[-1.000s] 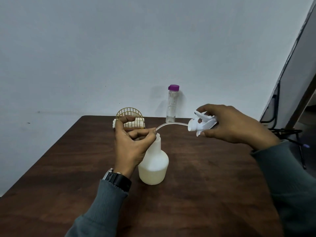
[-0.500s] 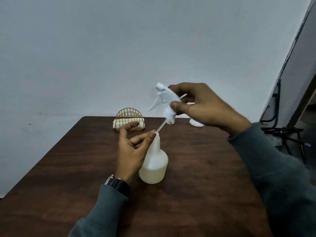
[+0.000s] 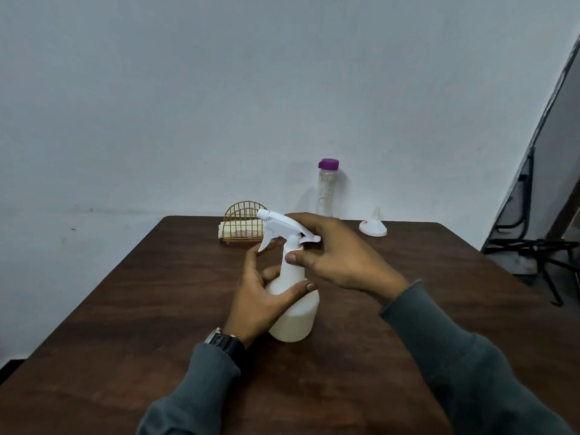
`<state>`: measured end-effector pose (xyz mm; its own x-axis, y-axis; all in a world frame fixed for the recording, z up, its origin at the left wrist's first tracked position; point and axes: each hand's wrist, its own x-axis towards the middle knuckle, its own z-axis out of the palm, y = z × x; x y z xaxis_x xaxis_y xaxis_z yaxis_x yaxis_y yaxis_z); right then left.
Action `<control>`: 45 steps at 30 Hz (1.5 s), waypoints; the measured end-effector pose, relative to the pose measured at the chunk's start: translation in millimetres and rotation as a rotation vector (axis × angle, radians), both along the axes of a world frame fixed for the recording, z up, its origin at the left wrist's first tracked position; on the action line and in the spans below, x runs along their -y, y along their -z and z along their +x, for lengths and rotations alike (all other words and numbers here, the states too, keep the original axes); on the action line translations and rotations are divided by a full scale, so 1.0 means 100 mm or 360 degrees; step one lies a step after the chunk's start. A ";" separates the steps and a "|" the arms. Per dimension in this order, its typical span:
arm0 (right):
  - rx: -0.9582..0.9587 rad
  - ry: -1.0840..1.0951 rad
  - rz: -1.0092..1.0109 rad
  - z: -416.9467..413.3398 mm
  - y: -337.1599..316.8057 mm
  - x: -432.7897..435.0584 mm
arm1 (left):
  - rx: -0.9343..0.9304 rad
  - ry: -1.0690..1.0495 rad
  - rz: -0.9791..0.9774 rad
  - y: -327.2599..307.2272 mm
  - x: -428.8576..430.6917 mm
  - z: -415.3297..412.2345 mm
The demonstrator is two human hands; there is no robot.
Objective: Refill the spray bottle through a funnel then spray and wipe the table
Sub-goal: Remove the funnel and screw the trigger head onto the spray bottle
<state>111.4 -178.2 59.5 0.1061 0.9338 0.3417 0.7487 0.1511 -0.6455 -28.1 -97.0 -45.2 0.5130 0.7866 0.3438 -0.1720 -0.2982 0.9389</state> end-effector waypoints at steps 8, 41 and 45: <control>-0.0385 0.0328 0.0481 -0.10 0.40 -0.03 | -0.0242 0.0015 0.0191 0.18 -0.12 -0.03; -0.0734 0.0106 0.0500 -0.15 0.59 -0.08 | -0.0281 -0.0053 0.0311 0.15 -0.08 0.00; -0.0781 0.0246 0.0484 -0.14 0.61 -0.12 | -0.0286 -0.0059 0.0309 0.16 -0.09 0.00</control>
